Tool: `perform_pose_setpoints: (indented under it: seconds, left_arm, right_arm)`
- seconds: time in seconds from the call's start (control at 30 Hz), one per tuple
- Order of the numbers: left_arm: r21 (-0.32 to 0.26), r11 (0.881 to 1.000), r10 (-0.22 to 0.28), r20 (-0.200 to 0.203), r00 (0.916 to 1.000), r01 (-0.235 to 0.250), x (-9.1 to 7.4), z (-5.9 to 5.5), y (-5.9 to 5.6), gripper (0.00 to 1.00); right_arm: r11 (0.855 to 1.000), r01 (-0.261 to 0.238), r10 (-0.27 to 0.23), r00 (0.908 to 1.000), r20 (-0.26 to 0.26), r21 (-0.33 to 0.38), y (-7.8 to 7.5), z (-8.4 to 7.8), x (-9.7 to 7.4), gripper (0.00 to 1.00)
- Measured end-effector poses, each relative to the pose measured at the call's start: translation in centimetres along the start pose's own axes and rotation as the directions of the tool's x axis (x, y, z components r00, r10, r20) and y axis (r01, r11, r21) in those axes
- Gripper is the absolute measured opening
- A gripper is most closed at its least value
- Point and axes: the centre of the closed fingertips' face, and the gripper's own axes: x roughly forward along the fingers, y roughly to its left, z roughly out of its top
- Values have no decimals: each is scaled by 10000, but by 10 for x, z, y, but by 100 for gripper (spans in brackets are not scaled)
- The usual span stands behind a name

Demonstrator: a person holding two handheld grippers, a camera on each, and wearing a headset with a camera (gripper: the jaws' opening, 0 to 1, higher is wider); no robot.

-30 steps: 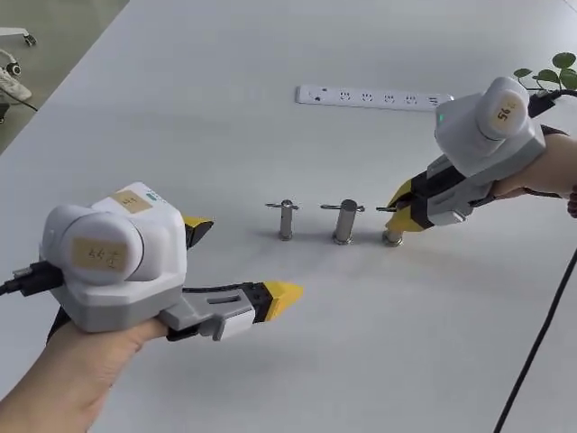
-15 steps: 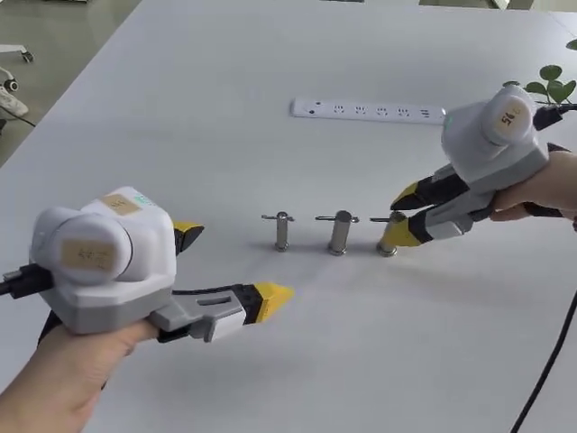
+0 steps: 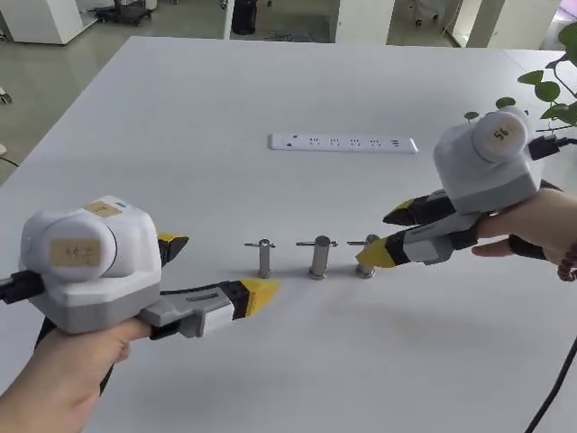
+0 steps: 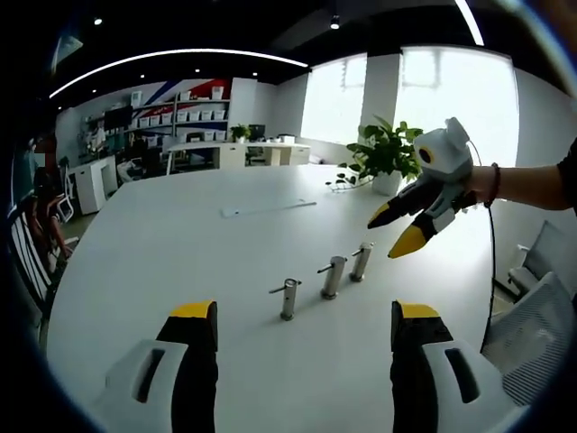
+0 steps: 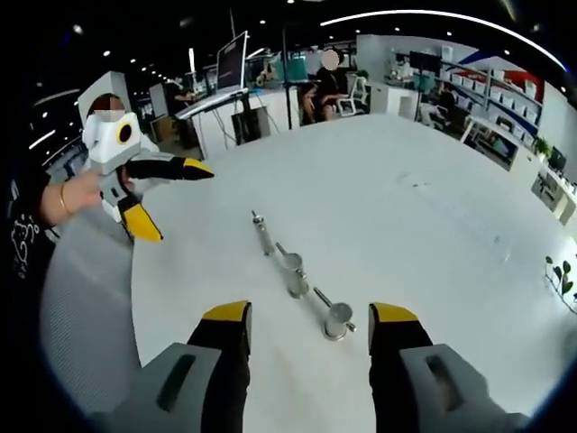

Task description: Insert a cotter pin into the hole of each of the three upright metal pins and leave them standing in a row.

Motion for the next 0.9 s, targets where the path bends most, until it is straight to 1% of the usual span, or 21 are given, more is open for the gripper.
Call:
perform_pose_setpoints:
  seconds: [0.07,0.13,0.2,0.23,0.27,0.3,0.33,0.37,0.53,0.73,0.77,0.8,0.87,0.9]
  left_arm:
    - [106,9999,23,-73,10000,-22,2,1,0,78]
    - [145,9999,45,-95,9999,-44,2,3,0,78]
    - [71,10000,40,-46,10000,-40,3,5,0,78]
    - [58,9999,118,-73,9999,-118,4,5,0,78]
    - [94,9999,132,-119,9998,-131,4,4,0,78]
    - [121,9998,154,-178,9997,-152,5,4,0,78]
    - [94,9998,202,-220,9996,-200,5,3,1,77]
    - [100,9997,219,-248,9995,-217,5,3,1,77]
    - [-66,9994,332,-204,9992,-334,6,3,-1,77]
    - [-151,9993,329,-306,9990,-334,9,-2,-4,77]
    - [-166,9993,324,-339,9989,-330,9,-3,-4,77]
    - [-186,9993,330,-337,9989,-337,9,-3,-4,77]
    - [-393,9987,318,-52,9995,-320,8,1,-3,77]
    - [-434,9984,366,44,9993,-364,6,2,-3,77]
  right_arm:
    - [9988,285,-297,9991,309,385,1,2,-2,49]
    - [9972,358,-384,9985,384,658,5,1,-4,51]
    - [9925,635,-693,9962,529,1042,7,1,-8,52]
    - [9911,722,-795,9949,619,1120,7,1,-10,52]
    - [9902,827,-916,9929,759,1127,7,3,-11,52]
    - [9873,1045,-1151,9897,849,1197,7,3,-14,53]
    - [9852,1125,-1248,9880,914,1295,7,3,-15,53]
    - [9808,1189,-1356,9855,1022,1543,8,3,-17,54]
    - [9661,1479,-1802,9733,1424,2116,10,0,-20,57]
    - [9519,1889,-2274,9633,1425,2413,14,-10,-18,57]
    - [9473,1972,-2392,9596,1482,2523,14,-12,-19,58]
    - [9459,2033,-2462,9574,1512,2529,14,-13,-20,58]
    - [9438,2276,-2665,9529,1446,2397,15,-18,-21,59]
    - [9386,2363,-2791,9484,1504,2515,16,-20,-21,59]
